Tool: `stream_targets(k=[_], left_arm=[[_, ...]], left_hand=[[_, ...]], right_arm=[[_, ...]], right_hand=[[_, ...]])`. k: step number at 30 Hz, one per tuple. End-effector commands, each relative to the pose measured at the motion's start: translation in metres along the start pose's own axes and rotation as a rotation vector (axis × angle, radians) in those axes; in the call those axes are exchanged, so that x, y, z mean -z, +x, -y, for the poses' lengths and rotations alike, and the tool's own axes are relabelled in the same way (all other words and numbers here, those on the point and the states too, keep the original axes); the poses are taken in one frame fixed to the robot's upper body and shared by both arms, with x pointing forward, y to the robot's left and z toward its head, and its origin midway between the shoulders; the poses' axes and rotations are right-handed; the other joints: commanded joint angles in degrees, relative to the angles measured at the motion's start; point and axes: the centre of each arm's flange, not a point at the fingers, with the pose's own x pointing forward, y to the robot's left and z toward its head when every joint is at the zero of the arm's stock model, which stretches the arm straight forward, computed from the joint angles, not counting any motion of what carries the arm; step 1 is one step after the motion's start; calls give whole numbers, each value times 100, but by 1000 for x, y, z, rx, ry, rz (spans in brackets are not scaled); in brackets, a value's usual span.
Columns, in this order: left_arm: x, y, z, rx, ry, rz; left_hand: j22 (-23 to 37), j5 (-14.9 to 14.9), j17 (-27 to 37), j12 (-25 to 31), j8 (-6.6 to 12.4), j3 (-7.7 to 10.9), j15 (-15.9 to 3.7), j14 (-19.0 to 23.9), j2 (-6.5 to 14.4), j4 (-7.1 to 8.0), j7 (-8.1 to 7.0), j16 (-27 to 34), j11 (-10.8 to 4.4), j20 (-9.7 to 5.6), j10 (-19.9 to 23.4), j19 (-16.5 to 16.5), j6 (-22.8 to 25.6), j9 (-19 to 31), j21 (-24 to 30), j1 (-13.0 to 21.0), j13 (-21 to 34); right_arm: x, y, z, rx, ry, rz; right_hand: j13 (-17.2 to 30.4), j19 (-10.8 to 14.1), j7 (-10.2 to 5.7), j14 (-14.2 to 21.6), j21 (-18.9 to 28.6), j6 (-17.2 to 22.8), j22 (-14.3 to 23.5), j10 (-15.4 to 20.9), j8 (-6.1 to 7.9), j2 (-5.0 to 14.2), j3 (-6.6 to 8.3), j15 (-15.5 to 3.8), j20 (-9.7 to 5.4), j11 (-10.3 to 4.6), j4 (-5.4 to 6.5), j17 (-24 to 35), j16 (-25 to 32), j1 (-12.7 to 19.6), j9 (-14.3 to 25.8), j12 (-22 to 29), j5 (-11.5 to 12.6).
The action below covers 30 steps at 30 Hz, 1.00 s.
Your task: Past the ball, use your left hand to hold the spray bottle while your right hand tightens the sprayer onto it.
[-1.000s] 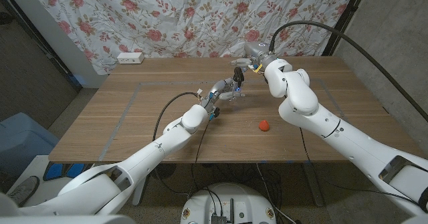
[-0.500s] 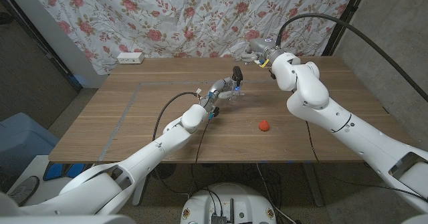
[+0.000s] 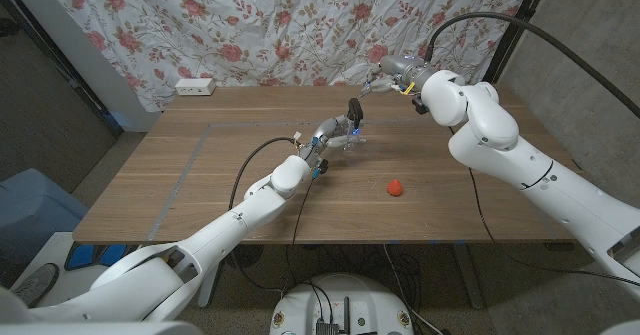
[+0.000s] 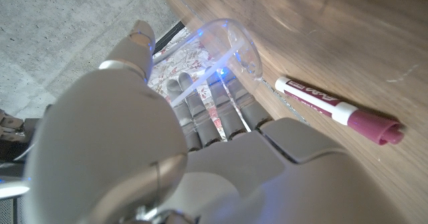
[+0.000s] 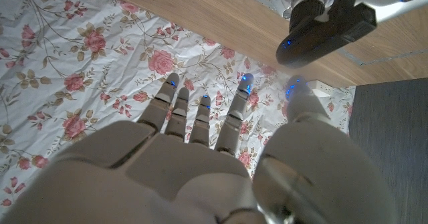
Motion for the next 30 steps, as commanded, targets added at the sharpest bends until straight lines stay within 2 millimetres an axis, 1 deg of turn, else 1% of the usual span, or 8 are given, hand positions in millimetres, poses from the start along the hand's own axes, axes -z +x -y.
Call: stream_targets(k=[1,4,8,10,18,24,25,30], left_arm=[[-1,-2,2,7,-8,-4],[-1,-2,2,7,-21,-3],[-2,-1,1,13,-20,-3],[-2,-1,1,18,-22,-4],[-4,2,-1,45,-17,-4],[-4,5,-3,64,-12,-3],[-4,6,-3,65,-12,-2],[-4,9,-4,83,-9,-4]], left_hand=[[10,48,6,1,41,35,-834,57,631,-2,61,-6,-3,-66,21,28,166,-2,-5,21,17],[10,48,8,-1,45,34,-837,54,632,-3,62,-8,-8,-66,30,27,163,-6,-6,18,18],[10,48,5,-6,49,35,-837,58,635,0,55,-15,-14,-66,37,26,156,-12,-8,7,20],[10,48,7,-16,50,36,-836,57,640,2,58,-16,-9,-64,20,23,151,-15,-9,4,21],[10,46,5,-28,59,34,-833,60,636,1,55,-25,-4,-62,22,19,143,-25,-13,-11,24],[10,47,5,-42,67,35,-828,56,637,-2,52,-34,-15,-62,18,16,134,-34,-15,-17,27],[10,46,6,-42,71,31,-832,56,635,-2,51,-34,-4,-61,21,16,140,-36,-15,-20,28],[10,45,12,-44,78,29,-829,60,640,-1,51,-32,3,-58,39,13,136,-43,-18,-26,30]], right_arm=[[8,-5,5,-25,-15,69],[10,-5,6,-27,-23,87],[14,-5,7,-16,-32,120],[15,-4,7,-26,-50,133],[19,-1,8,-61,-122,196],[25,2,7,-60,-172,244],[26,2,7,-62,-180,253],[29,3,7,-69,-201,297]], right_hand=[[24,-78,-117,-117,-23,-235,26,-149,-75,-48,58,7,39,-3,14,20,-56,261,20,5,-40],[29,-84,-200,-196,-14,-319,25,-331,-103,-61,83,21,160,-27,23,25,-83,415,33,-10,-71],[32,-3,-210,-156,17,-405,25,-403,-135,-69,118,50,268,-34,16,26,-64,587,43,17,-89],[35,8,-209,-245,12,-536,24,-570,-192,-104,125,72,316,-27,28,27,-96,711,45,0,-92],[42,-168,-210,-665,-45,-987,22,-1120,-401,-200,81,174,340,3,88,44,-227,875,39,-27,-55],[43,-233,-214,-800,-50,-1116,21,-1300,-469,-218,60,97,340,-46,109,52,-253,897,34,-18,-29],[44,-259,-214,-856,-55,-1151,20,-1384,-490,-230,51,105,342,-45,112,53,-266,901,32,-27,-19],[44,-310,-214,-954,-63,-1204,19,-1456,-521,-255,34,109,344,-61,116,54,-288,904,28,-17,0]])
